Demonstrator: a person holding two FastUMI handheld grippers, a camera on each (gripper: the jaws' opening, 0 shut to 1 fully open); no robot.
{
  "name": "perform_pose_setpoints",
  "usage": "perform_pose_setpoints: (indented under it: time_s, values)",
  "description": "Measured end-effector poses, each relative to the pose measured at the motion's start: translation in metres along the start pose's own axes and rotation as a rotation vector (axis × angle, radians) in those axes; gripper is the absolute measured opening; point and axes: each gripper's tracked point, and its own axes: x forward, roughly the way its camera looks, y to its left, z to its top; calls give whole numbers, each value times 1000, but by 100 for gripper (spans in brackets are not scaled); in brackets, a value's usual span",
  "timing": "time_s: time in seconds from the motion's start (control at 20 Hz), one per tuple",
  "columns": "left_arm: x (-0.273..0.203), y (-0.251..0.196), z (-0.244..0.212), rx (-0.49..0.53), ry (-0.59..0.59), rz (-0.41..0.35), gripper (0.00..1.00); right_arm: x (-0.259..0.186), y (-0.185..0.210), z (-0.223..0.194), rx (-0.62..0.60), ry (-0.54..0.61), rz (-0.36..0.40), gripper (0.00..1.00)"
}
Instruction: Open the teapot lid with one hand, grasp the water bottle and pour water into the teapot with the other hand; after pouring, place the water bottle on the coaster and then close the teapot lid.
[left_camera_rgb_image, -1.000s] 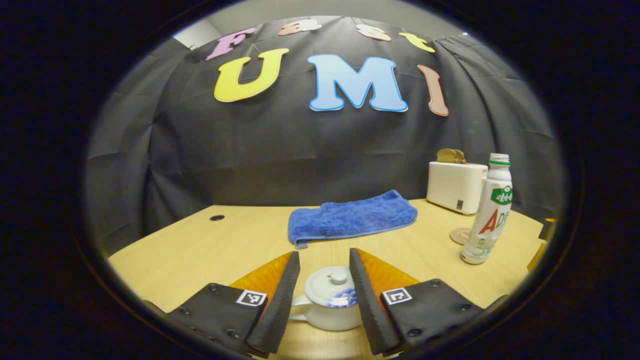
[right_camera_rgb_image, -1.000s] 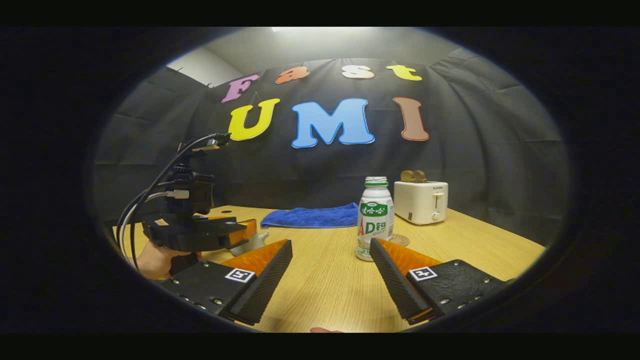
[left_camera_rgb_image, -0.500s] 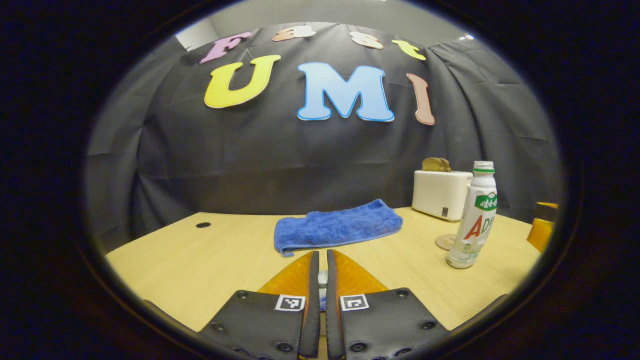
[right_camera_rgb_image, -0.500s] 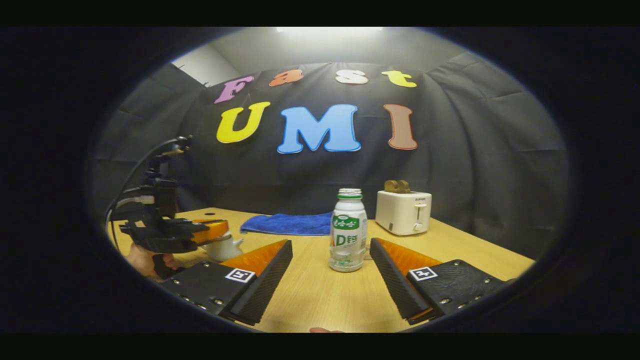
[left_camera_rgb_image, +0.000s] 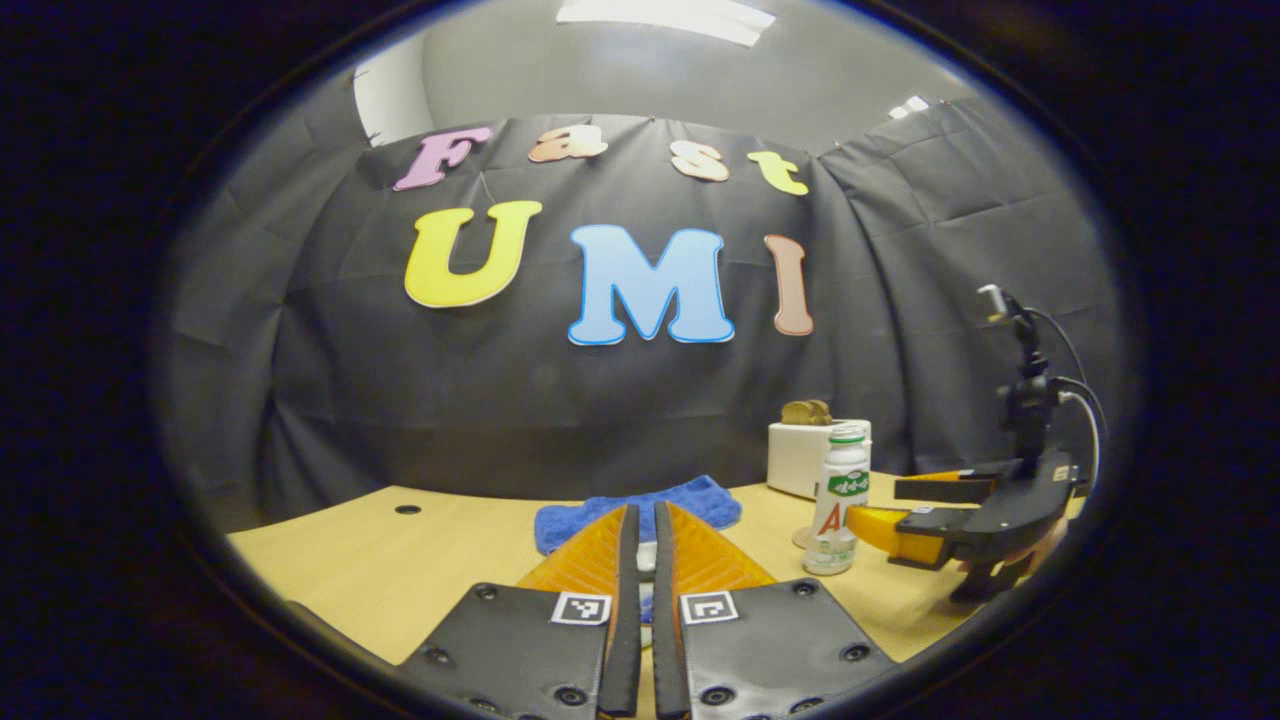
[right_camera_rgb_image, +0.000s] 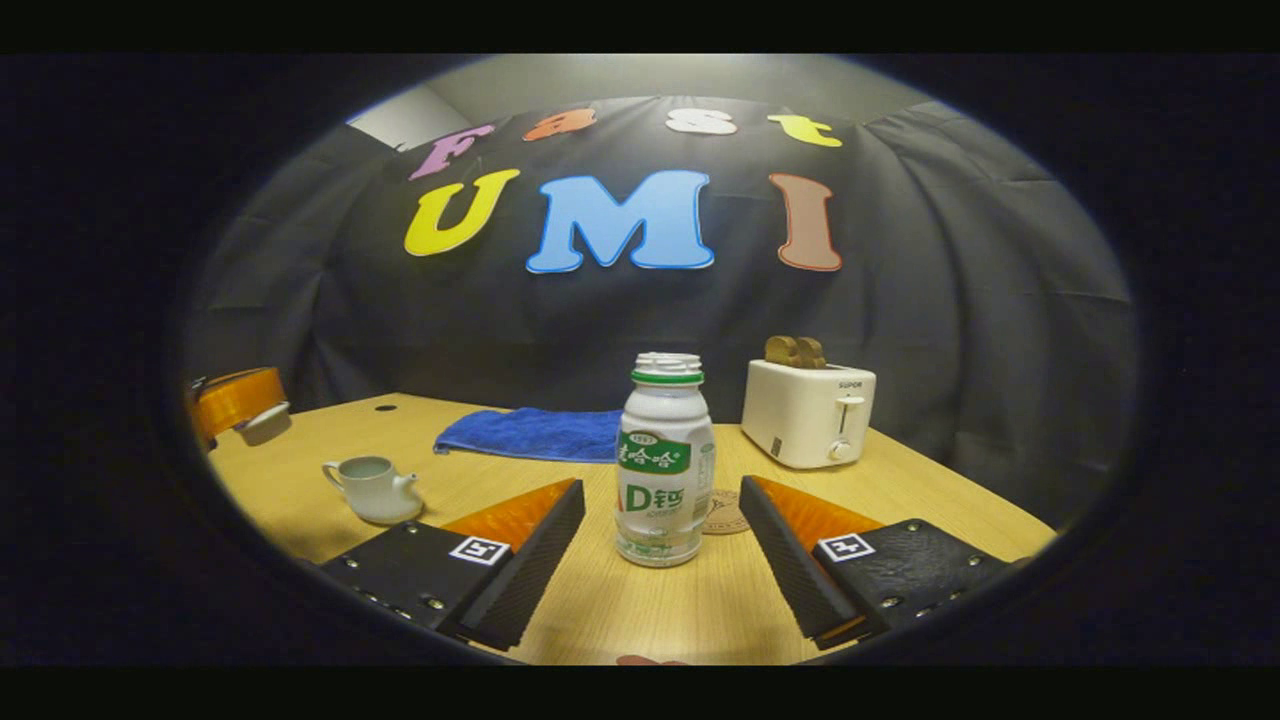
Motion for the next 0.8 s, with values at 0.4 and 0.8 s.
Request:
perform_pose_setpoints:
  time_s: [0.4, 0.8]
  values:
    - [-51, 0, 35, -44, -78, -21, 15, 45, -4, -19, -15, 73, -44, 96]
    - [-81, 8, 12, -46, -30, -19, 15, 63, -12, -22, -23, 87, -94, 77]
